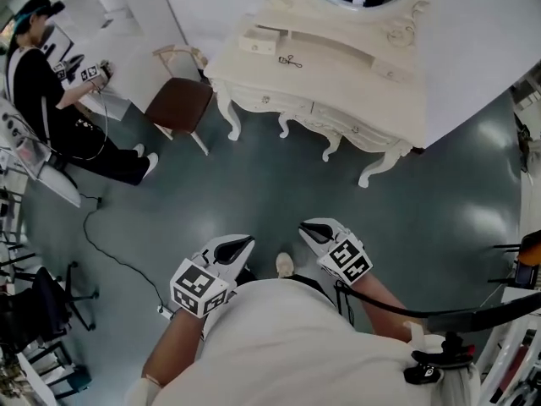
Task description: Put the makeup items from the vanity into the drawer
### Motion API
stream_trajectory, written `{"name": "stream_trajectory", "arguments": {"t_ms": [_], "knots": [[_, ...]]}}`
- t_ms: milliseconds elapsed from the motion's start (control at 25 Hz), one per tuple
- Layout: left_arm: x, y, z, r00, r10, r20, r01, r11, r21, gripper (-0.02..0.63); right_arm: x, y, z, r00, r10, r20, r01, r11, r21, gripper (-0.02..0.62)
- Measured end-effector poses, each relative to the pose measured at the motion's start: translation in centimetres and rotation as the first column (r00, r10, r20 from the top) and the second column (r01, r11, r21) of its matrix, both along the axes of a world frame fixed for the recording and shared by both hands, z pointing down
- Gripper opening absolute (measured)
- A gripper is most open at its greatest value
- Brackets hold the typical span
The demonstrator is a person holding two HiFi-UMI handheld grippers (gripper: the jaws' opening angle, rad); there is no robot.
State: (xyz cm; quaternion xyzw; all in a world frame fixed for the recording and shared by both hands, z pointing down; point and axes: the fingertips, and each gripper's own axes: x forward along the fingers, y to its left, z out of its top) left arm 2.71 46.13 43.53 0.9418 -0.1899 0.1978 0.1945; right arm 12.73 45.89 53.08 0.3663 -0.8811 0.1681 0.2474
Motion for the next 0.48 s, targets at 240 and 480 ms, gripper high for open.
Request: {"name": "stream_trajectory", "arguments": {"t_ms": [240, 480], "knots": [[0.3, -6.7, 1.7, 1.000, 0.009, -0.014, -0.009, 1.000, -0.002, -0.003, 1.0, -6.1, 1.5, 0.999, 0.032, -0.013, -0.032, 0.999, -0.001, 0.011], [-0.9, -16.2, 1.6, 0.993, 0.081, -0.090, -0.082, 0.997, -0.007, -0.002, -0.2, -14.6, 1.0, 0.995, 0.092, -0.050, -0.092, 0.996, -0.008, 0.002]]}}
